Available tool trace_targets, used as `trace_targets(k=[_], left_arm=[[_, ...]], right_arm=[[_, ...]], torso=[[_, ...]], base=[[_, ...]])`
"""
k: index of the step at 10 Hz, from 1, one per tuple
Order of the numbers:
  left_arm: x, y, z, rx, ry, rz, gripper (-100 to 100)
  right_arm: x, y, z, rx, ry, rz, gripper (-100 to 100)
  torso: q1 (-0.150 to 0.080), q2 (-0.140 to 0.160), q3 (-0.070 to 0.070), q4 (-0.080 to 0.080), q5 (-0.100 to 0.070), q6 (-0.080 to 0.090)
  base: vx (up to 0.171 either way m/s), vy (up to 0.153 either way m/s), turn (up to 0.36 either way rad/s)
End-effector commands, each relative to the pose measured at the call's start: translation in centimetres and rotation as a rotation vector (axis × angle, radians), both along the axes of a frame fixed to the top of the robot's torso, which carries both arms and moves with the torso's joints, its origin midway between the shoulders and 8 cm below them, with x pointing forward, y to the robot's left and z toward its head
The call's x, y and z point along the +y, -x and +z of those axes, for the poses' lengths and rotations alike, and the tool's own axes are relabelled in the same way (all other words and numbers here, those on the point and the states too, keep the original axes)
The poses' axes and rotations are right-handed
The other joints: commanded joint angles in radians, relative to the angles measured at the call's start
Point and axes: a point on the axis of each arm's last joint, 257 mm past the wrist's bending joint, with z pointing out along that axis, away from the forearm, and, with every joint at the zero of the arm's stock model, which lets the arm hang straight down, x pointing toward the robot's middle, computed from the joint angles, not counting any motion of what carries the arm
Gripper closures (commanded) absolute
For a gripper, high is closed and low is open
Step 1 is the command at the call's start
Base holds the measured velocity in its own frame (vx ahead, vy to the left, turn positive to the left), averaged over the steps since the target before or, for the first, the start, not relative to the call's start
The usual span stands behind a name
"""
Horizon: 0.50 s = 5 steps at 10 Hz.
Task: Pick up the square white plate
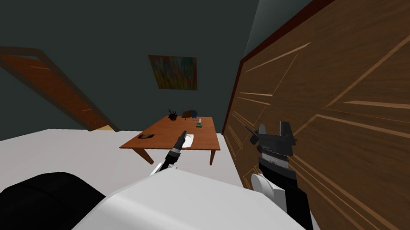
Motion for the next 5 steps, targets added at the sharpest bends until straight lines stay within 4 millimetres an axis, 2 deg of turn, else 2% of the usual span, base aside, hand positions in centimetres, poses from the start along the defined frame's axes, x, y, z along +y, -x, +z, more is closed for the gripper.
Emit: trace_targets(k=[1, 5], left_arm=[[0.4, -0.1, -1.7, 0.034, 0.002, 0.003, -100], [0.9, -0.2, -5.8, 0.115, 0.011, 0.007, -100]], right_arm=[[0.0, 0.0, 0.0, 0.0, 0.0, 0.0, 0], [0.0, 0.0, 0.0, 0.0, 0.0, 0.0, 0]], torso=[[0.0, 0.0, 0.0, 0.0, 0.0, 0.0], [0.001, 0.0, 0.0, 0.0, 0.0, 0.0]], base=[[0.005, -0.005, -0.004], [0.01, -0.001, -0.002]])
